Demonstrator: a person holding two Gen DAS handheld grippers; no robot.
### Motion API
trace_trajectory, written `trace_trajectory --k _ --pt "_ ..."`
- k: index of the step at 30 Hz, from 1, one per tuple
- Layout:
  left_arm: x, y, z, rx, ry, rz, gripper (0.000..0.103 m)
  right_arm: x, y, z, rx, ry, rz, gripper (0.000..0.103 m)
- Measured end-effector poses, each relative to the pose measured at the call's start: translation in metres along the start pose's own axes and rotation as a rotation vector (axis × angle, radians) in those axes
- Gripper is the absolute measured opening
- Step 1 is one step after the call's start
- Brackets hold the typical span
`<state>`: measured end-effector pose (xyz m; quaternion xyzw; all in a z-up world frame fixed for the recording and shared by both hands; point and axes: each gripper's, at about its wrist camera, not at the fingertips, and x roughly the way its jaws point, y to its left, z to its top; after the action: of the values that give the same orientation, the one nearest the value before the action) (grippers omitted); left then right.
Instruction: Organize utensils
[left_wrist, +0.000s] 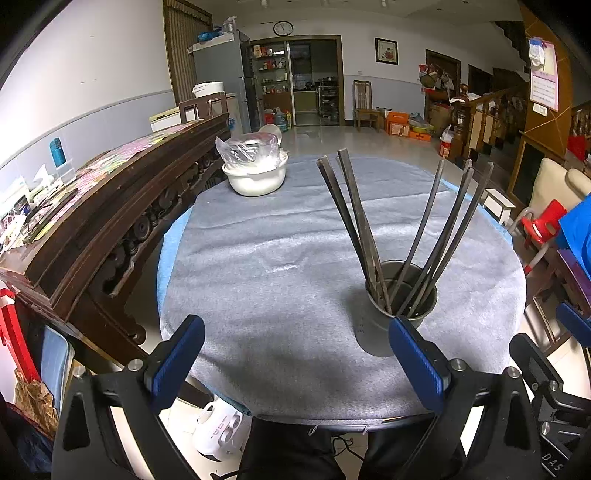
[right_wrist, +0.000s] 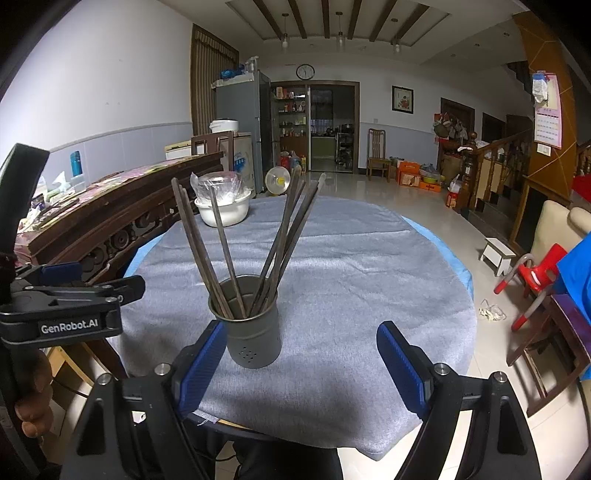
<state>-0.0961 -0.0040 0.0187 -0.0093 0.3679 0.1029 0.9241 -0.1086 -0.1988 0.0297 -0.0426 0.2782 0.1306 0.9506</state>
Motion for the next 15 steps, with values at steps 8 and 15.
trace_trajectory --k 8,15 --pt "-0.0006 -0.0033 0.0003 0.01 -0.004 -0.011 0.1 0.0023 -0.0005 0.0006 0.006 0.0 -0.002 0.086" --pt "-0.0001 -0.0042 0.0009 0.012 -0.005 -0.014 0.1 0.0037 -0.001 0.0005 0.007 0.004 -0.002 0.086"
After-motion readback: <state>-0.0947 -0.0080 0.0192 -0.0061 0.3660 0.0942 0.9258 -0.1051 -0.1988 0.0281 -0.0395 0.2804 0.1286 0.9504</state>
